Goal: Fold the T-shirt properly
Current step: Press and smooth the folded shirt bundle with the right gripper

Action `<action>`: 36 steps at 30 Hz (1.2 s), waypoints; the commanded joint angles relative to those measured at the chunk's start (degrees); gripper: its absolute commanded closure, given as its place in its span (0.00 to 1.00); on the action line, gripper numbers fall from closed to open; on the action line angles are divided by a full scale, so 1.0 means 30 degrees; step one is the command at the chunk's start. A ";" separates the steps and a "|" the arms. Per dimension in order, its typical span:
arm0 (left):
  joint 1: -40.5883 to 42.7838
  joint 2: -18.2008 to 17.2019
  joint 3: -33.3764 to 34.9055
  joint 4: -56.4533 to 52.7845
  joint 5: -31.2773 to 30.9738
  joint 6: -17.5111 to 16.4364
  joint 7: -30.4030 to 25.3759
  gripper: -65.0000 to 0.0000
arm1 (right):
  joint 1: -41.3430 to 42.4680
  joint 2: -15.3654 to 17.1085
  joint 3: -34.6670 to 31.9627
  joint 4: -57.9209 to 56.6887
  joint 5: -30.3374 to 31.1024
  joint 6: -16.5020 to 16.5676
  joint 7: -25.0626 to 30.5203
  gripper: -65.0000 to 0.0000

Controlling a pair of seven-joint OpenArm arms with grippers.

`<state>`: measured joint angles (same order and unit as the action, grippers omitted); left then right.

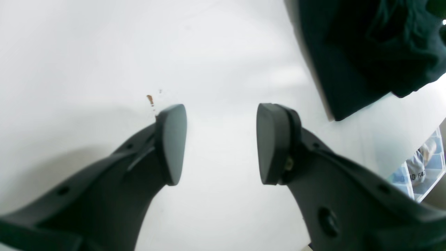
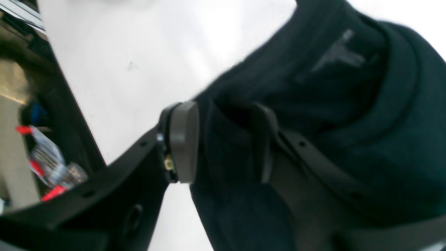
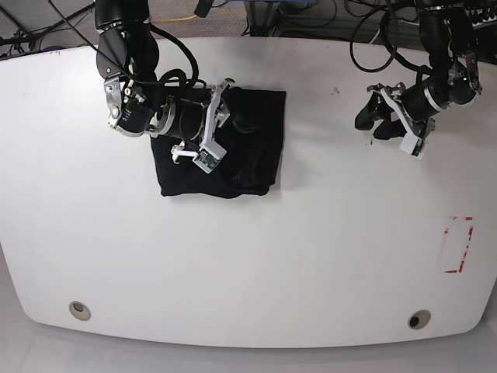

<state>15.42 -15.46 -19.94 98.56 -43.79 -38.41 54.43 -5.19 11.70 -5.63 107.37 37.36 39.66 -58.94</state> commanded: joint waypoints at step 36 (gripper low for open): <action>-0.0114 -0.0281 0.0392 -0.0195 -0.0334 -0.0016 -0.0343 0.54 | -0.1537 -0.1748 -0.3472 0.1264 -0.7136 0.0114 0.2664 1.00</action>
<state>15.42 -15.64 -18.55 97.21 -43.66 -38.37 54.43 -9.91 6.66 -16.05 108.09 14.72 39.64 -52.53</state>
